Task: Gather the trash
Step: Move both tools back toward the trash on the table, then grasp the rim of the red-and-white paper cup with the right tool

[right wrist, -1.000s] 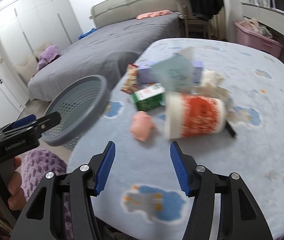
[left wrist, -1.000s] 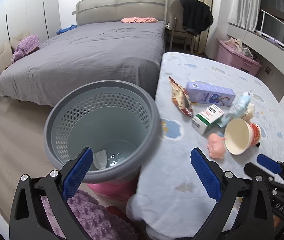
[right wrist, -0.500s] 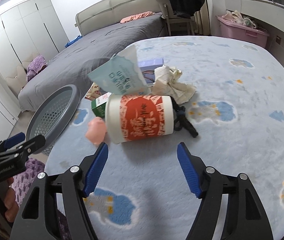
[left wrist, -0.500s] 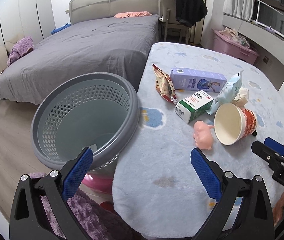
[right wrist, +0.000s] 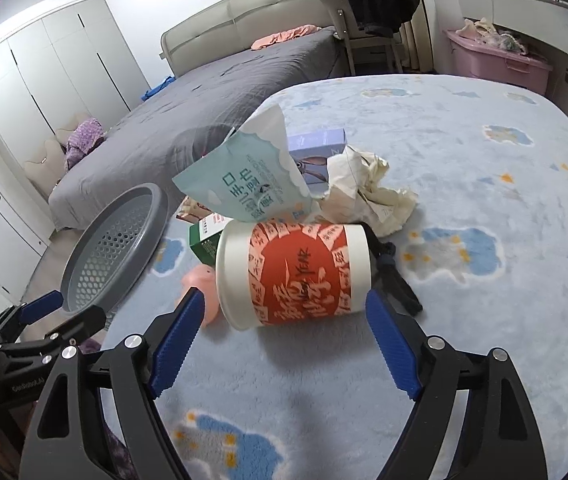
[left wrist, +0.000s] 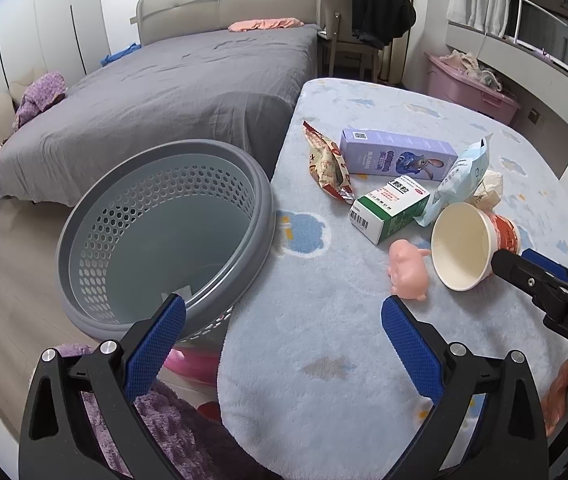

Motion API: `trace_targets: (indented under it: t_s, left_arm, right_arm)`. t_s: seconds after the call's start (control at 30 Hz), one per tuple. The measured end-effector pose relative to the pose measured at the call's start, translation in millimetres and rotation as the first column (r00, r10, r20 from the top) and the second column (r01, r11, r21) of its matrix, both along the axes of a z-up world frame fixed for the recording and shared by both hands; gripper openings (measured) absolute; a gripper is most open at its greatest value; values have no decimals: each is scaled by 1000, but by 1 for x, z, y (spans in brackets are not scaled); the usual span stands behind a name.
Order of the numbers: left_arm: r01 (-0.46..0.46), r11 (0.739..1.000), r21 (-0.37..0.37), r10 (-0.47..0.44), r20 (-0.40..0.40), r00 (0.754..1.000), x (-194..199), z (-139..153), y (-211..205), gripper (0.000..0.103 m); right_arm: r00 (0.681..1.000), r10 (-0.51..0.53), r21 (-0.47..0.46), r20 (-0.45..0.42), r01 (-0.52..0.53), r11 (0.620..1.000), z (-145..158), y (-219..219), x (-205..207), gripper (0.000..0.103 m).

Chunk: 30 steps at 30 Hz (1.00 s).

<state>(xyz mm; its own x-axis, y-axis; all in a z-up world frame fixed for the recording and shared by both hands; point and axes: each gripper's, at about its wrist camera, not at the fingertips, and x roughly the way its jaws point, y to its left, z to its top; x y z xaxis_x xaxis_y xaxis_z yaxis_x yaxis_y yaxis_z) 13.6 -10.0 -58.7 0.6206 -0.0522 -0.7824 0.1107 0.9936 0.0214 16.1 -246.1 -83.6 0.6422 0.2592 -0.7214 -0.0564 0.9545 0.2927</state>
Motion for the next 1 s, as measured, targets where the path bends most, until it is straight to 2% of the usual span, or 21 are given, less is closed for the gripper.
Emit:
trace_targets:
  t_s: [0.33,0.77,1.0]
  left_arm:
    - [8,1000,-8,-8,-4,1000,1,-1,-1,96]
    - [8,1000,-10,-8,1,1000,-1,1,0,96]
    - [6,1000,-11,-6,4,1000,-2,2,0,96]
  right_arm:
    - [1000,-6,-36,0,6,999,-2,5,12,85]
    - [1000,3,-51,-21,-4,999,-13,3,32,85]
    - [1000,11,-65,-1,-11,998,-13,3,40,85]
